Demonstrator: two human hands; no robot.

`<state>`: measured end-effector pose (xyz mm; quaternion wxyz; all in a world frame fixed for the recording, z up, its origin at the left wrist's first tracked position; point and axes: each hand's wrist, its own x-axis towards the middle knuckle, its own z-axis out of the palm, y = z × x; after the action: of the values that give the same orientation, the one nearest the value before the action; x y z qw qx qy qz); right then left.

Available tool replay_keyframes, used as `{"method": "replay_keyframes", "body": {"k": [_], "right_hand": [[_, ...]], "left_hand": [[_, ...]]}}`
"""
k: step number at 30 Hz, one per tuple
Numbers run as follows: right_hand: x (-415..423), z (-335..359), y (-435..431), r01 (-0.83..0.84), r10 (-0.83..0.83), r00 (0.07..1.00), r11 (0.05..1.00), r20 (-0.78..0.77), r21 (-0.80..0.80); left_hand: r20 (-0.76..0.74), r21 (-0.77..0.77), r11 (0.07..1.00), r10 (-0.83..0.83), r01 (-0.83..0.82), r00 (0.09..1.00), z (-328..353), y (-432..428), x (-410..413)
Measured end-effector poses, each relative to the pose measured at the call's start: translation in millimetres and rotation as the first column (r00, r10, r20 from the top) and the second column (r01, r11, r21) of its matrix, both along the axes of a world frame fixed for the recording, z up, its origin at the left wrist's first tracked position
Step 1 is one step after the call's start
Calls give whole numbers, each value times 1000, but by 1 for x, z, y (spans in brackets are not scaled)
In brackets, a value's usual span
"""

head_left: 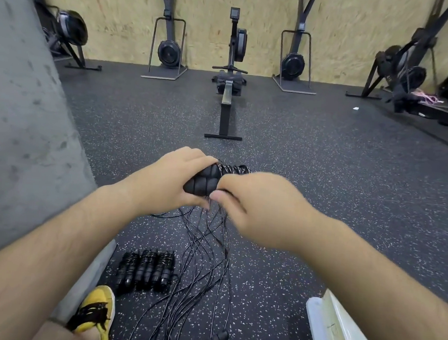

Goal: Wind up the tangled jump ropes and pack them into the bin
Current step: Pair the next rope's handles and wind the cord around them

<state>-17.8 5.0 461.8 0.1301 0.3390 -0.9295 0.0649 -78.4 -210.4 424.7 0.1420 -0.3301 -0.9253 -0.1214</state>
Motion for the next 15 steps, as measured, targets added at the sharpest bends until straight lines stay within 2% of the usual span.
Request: {"method": "replay_keyframes", "body": {"k": [3,6,13,15], "right_hand": [[-15,8,11,-31,33,992,999,-120,13],[-34,10,19,-54,49,991,998,-124,-31],[-69,9,49,-18,14,1000,983,-24,-181],[-76,5,55,22,-29,998,994,-59,-107]], "left_hand": [[8,6,994,-109,109,994,-2,5,5],[5,27,982,-187,187,982,-2,13,11],[72,138,978,-170,159,983,7,28,30],[126,210,969,-158,129,979,9,32,36]]}}
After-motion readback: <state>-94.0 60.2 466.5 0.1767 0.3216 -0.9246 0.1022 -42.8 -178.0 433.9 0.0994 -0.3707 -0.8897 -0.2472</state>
